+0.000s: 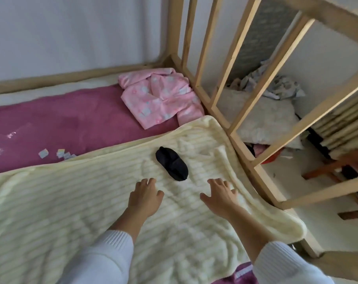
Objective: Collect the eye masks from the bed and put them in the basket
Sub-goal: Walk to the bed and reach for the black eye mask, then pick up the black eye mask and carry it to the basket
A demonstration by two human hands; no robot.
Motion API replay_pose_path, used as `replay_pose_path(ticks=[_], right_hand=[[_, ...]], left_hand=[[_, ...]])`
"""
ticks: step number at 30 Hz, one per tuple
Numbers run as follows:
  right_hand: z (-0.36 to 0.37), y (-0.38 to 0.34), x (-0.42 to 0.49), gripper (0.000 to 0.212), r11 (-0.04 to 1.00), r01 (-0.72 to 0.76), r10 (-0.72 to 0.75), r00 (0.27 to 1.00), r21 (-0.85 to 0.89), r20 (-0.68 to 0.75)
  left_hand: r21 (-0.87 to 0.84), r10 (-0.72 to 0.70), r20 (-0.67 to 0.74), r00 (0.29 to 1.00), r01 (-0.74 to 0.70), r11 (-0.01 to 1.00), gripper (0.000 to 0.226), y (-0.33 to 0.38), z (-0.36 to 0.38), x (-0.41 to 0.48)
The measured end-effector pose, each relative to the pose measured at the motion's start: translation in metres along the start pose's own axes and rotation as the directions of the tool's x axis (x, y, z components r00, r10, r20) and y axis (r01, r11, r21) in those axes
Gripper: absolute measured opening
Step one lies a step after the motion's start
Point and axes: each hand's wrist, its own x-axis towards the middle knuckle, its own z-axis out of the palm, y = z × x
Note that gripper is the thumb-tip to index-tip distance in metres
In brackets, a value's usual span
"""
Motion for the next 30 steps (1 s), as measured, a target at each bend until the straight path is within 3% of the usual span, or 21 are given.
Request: replay_pose_path(ticks=[5,10,12,15,17,20,22,25,27,30], right_hand=[[0.044,0.003,0.073,0.062,0.999,0.002,-0.007,0.994,0.047,0.106],[0.086,-0.002,0.142,0.057,0.990,0.074,-0.089,0.987,0.118,0.134],[0.100,-0.005,0.163,0.057,0.980,0.112,-0.130,0.986,0.167,0.101],[0.117,-0.011,0.188,0.055,0.966,0.141,-0.151,0.988,0.218,0.029],[0.128,-0.014,0.196,0.039,0.964,0.151,-0.151,0.988,0.219,-0.020],[0.138,-0.014,0.202,0.011,0.948,0.112,-0.094,0.993,0.298,-0.073],[0.131,-0.016,0.204,0.009,0.840,-0.016,0.040,0.999,0.542,-0.032],[0.104,-0.018,0.198,0.011,0.525,-0.187,0.194,0.976,0.830,0.097],[0.084,-0.018,0.186,0.013,0.513,-0.159,0.243,0.969,0.843,0.035],[0.053,-0.020,0.160,0.011,0.539,-0.091,0.251,0.966,0.838,-0.057]], left_hand=[[-0.119,-0.086,0.073,0.994,0.095,0.988,0.052,-0.015,0.051,0.059],[-0.282,-0.157,0.050,0.986,0.165,0.945,0.049,-0.024,0.094,0.122],[-0.418,-0.231,0.049,0.972,0.230,0.879,0.045,-0.022,0.102,0.147],[-0.640,-0.385,0.029,0.923,0.312,0.702,0.041,-0.015,0.111,0.181],[-0.691,-0.429,-0.044,0.902,0.283,0.665,0.037,-0.009,0.115,0.199],[-0.652,-0.383,-0.088,0.920,0.238,0.720,0.020,-0.001,0.117,0.213],[-0.629,-0.370,-0.087,0.925,0.237,0.740,0.017,0.001,0.116,0.215],[-0.700,-0.400,-0.040,0.916,0.261,0.665,0.006,0.007,0.105,0.202],[-0.801,-0.371,0.007,0.929,0.227,0.554,0.015,0.011,0.092,0.183],[-0.839,-0.263,0.045,0.964,0.179,0.514,0.031,0.015,0.066,0.143]])
